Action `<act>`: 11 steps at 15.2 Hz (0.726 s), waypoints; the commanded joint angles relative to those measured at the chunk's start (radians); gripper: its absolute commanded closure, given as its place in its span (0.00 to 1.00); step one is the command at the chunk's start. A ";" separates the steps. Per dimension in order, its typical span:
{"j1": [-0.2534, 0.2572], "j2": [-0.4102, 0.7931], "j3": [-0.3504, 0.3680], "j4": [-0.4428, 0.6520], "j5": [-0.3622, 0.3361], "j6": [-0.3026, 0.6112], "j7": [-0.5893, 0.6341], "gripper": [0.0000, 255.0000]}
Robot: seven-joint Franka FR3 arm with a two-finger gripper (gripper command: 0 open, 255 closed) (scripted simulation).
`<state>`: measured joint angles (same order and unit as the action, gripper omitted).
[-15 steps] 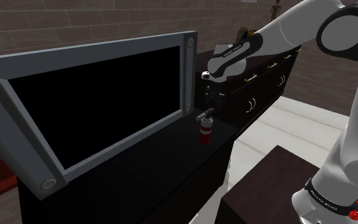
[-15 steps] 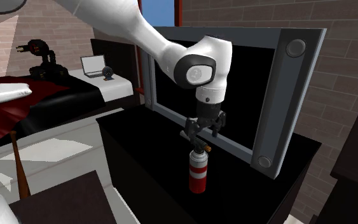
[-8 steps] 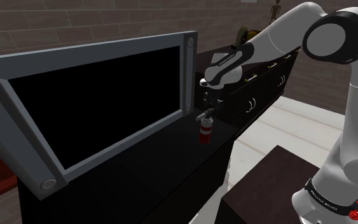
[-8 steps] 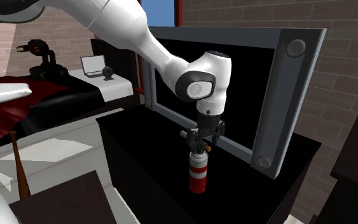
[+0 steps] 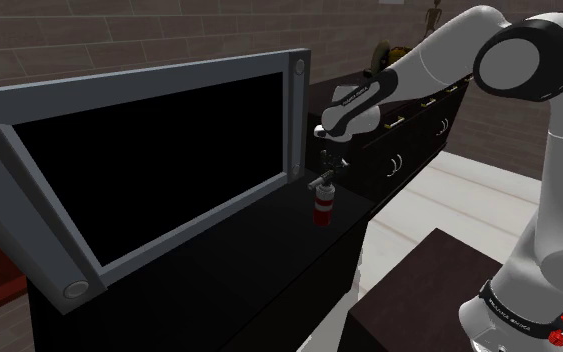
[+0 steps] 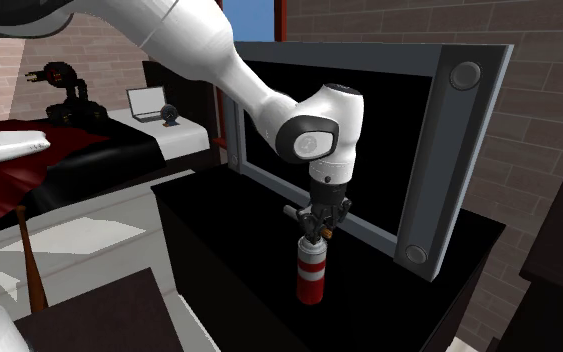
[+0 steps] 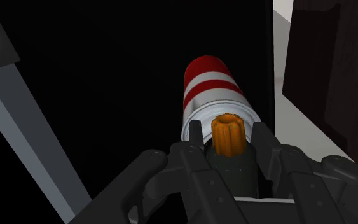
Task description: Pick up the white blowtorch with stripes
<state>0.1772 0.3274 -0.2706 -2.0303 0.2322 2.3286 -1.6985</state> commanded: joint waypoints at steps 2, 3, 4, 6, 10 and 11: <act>0.000 0.001 0.000 0.000 0.000 0.000 0.000 1.00; 0.000 0.001 0.000 0.000 0.000 0.000 0.000 1.00; 0.000 0.002 0.001 0.000 0.001 0.001 0.000 1.00; 0.003 -0.016 -0.003 0.005 -0.009 -0.020 0.008 1.00; 0.007 -0.049 -0.010 0.018 -0.026 -0.065 0.022 1.00; 0.008 -0.057 -0.011 0.022 -0.030 -0.076 0.025 1.00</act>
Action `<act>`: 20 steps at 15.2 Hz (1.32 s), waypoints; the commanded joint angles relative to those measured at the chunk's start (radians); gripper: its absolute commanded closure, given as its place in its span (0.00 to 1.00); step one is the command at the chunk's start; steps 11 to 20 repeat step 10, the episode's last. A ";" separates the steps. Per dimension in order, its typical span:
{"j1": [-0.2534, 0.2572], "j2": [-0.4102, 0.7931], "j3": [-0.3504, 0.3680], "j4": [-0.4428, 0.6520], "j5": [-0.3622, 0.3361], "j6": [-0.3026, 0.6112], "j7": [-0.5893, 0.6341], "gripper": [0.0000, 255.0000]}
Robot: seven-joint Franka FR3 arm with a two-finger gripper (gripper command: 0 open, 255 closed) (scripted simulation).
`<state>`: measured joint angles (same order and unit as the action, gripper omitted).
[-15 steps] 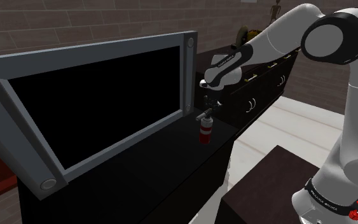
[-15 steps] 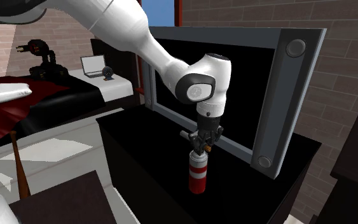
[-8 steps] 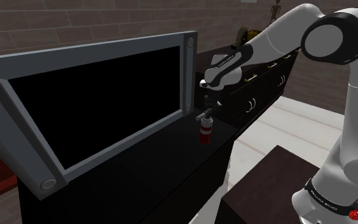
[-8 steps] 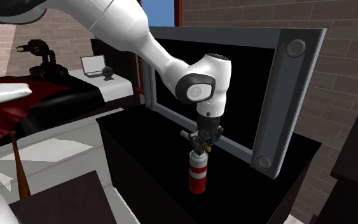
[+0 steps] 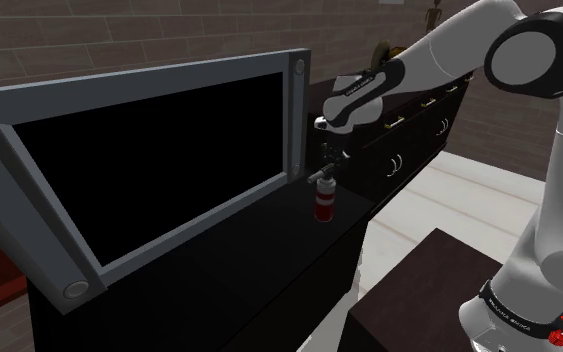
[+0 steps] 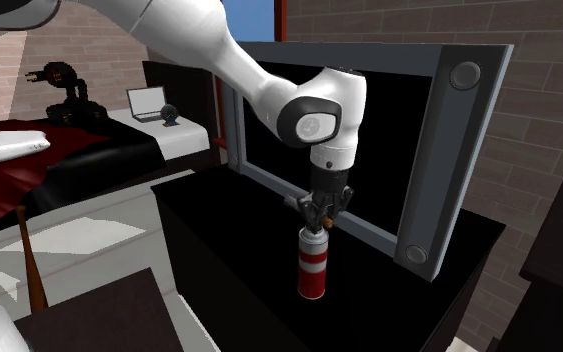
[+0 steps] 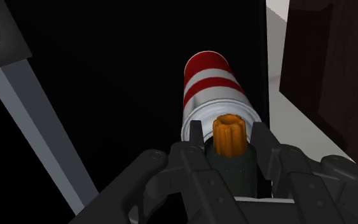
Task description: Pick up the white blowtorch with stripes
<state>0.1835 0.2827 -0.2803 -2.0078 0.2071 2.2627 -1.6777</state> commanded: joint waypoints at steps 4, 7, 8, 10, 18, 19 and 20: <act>0.005 -0.042 -0.007 0.017 -0.021 -0.055 0.018 1.00; 0.007 -0.063 -0.010 0.032 -0.032 -0.090 0.027 1.00; 0.008 -0.069 -0.011 0.038 -0.035 -0.102 0.030 1.00; 0.008 -0.070 -0.011 0.039 -0.036 -0.103 0.030 1.00; 0.008 -0.070 -0.011 0.039 -0.036 -0.103 0.030 1.00; 0.008 -0.070 -0.011 0.039 -0.036 -0.103 0.030 1.00; 0.008 -0.070 -0.011 0.039 -0.036 -0.103 0.030 1.00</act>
